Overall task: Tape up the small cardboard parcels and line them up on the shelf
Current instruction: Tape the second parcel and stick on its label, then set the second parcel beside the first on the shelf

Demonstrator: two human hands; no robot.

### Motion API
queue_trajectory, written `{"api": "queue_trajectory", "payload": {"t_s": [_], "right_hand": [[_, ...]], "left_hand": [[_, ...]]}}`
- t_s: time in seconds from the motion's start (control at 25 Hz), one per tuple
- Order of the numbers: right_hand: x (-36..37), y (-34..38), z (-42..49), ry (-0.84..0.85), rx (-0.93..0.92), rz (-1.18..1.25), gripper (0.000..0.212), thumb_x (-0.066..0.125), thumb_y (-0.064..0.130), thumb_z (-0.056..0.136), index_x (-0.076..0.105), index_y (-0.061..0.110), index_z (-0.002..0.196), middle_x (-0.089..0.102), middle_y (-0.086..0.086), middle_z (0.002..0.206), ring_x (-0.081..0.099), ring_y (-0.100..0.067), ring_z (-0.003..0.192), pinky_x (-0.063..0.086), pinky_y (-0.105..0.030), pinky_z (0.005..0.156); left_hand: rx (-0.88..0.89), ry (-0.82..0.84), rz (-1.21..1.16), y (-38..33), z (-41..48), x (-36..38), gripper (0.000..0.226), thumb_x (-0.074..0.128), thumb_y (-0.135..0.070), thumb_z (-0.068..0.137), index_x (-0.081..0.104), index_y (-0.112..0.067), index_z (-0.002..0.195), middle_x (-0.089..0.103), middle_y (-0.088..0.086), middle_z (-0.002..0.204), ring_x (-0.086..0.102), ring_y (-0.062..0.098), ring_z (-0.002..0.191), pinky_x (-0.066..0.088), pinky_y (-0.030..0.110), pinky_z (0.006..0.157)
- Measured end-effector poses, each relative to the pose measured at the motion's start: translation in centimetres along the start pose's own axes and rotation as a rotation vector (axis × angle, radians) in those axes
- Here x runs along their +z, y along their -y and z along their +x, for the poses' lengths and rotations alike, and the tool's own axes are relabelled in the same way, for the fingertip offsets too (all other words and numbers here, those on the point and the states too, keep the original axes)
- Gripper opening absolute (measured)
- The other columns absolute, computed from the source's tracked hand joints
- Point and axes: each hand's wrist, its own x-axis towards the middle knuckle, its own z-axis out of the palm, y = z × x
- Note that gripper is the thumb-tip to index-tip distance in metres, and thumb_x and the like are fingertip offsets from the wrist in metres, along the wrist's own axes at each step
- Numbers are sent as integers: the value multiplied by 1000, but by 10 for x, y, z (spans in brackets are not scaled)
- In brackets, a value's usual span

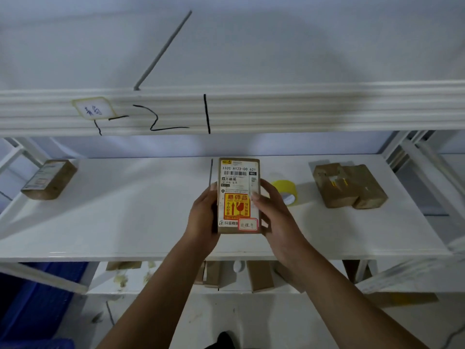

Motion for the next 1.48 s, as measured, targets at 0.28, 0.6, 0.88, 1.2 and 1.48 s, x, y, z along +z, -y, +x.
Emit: {"api": "queue_trajectory", "payload": {"t_s": [0.28,0.6,0.88,1.2,1.48], "right_hand": [[-5,-1,-13,2,-67,-93,65,83,46,85,52,57,140,71,3,135,75,-20,114,61,-50,96],[1,-9,-14,308,-90,-454,91,88,58,63,43,62,141,47,35,148,61,-5,129,56,-37,104],[81,-25,9,483,-94,-502,68,85,48,80,53,57,139,55,33,143,67,3,117,58,-37,102],[207,-67,54,494,-50,-492,56,72,59,86,65,39,138,69,22,133,62,0,124,49,-31,104],[348,-127,129,316,48,-529,32,72,25,96,69,29,128,73,6,130,67,-17,123,53,-49,108]], "left_hand": [[307,-147,306,18,-29,13,37,40,-40,113,70,-28,133,82,-3,112,80,19,99,64,27,76],[103,-376,264,9,-59,-22,38,52,-43,109,76,-17,123,83,3,104,81,23,95,64,38,86],[134,-399,226,-16,-96,-97,32,62,-48,101,72,-29,126,81,-2,114,78,19,104,62,25,75],[128,-270,387,-69,-85,-227,44,76,-50,85,65,-61,126,75,-21,122,72,3,112,60,28,90],[100,-260,588,-126,-19,-376,41,82,-30,91,69,-42,128,81,-15,110,75,0,98,55,29,90]]}}
